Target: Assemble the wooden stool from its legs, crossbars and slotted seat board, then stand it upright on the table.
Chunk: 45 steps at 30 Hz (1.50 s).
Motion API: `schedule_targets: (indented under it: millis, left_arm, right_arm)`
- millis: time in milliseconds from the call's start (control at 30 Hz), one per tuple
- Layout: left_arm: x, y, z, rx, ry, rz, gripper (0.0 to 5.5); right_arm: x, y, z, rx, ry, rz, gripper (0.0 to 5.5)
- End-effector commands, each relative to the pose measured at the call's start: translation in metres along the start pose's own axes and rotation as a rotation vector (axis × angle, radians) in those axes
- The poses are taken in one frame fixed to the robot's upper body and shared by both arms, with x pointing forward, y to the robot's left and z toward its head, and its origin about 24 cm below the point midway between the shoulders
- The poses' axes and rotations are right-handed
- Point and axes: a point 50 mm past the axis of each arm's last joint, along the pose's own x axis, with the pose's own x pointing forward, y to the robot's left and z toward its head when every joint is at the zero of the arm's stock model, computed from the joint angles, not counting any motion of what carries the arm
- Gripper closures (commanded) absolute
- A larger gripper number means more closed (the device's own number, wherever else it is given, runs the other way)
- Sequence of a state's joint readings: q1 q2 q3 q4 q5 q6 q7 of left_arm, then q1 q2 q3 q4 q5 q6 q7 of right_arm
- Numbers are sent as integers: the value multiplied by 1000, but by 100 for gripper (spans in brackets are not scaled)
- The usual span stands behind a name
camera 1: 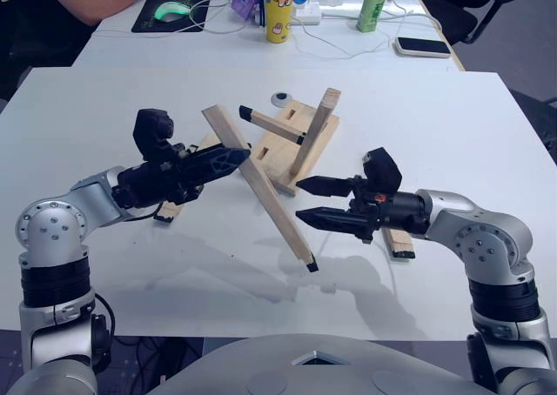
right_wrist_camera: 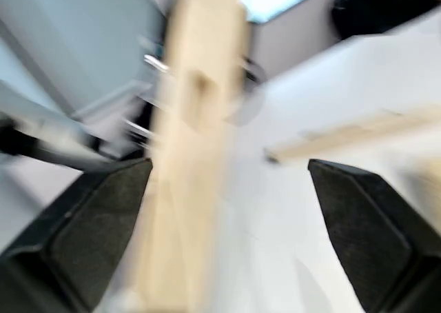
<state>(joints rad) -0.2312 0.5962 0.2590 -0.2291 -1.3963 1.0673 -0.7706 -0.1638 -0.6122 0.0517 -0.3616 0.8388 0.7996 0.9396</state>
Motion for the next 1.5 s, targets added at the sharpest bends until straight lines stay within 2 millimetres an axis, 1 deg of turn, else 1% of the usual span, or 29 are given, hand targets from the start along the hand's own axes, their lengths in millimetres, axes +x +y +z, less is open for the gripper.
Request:
schedule_targets:
  millis: [33, 67, 133, 167, 233, 333, 433, 500, 600, 900, 1000, 1067, 1133, 1233, 1300, 1367, 1500]
  left_arm:
    - [-12, 1, 4, 39, -14, 64, 341]
    - [-12, 2, 5, 46, -11, 73, 341]
    - [-12, 3, 6, 56, -11, 83, 341]
    - [-13, 4, 6, 61, -13, 84, 341]
    - [-14, 4, 8, 73, -21, 91, 341]
    - [-18, 3, 10, 87, -33, 105, 341]
    - [-20, 3, 11, 90, -40, 111, 341]
    - [-19, 4, 11, 90, -41, 109, 341]
    - [-16, 5, 10, 89, -40, 106, 341]
    - [-10, 9, 8, 82, -34, 88, 341]
    - [-10, 10, 8, 85, -38, 92, 341]
    - [-11, 9, 8, 87, -40, 94, 341]
    - [-13, 8, 8, 91, -43, 103, 341]
    - [-15, 7, 9, 96, -44, 116, 341]
    - [-18, 6, 9, 102, -48, 128, 341]
    - [-20, 5, 9, 105, -52, 138, 341]
    - [-22, 5, 8, 103, -58, 153, 341]
  right_arm:
    - [1, -28, -15, -141, 96, -227, 133]
    - [2, -36, -18, -211, 126, -302, 133]
    - [7, -45, -22, -300, 134, -375, 133]
    - [11, -50, -23, -358, 134, -443, 133]
    - [19, -56, -25, -344, 93, -549, 133]
    - [33, -52, -36, -290, 59, -629, 133]
    - [44, -53, -41, -268, 28, -721, 133]
    - [51, -57, -41, -278, 33, -756, 133]
    - [55, -67, -41, -283, 50, -808, 133]
    - [73, -78, -46, -275, 53, -789, 133]
    - [77, -81, -54, -269, 115, -816, 133]
    - [77, -80, -62, -294, 198, -804, 133]
    - [71, -79, -75, -267, 318, -786, 133]
    - [56, -78, -96, -175, 494, -762, 133]
    - [43, -76, -110, -92, 589, -741, 133]
    - [33, -73, -121, -13, 636, -726, 133]
    - [19, -65, -139, 107, 693, -666, 133]
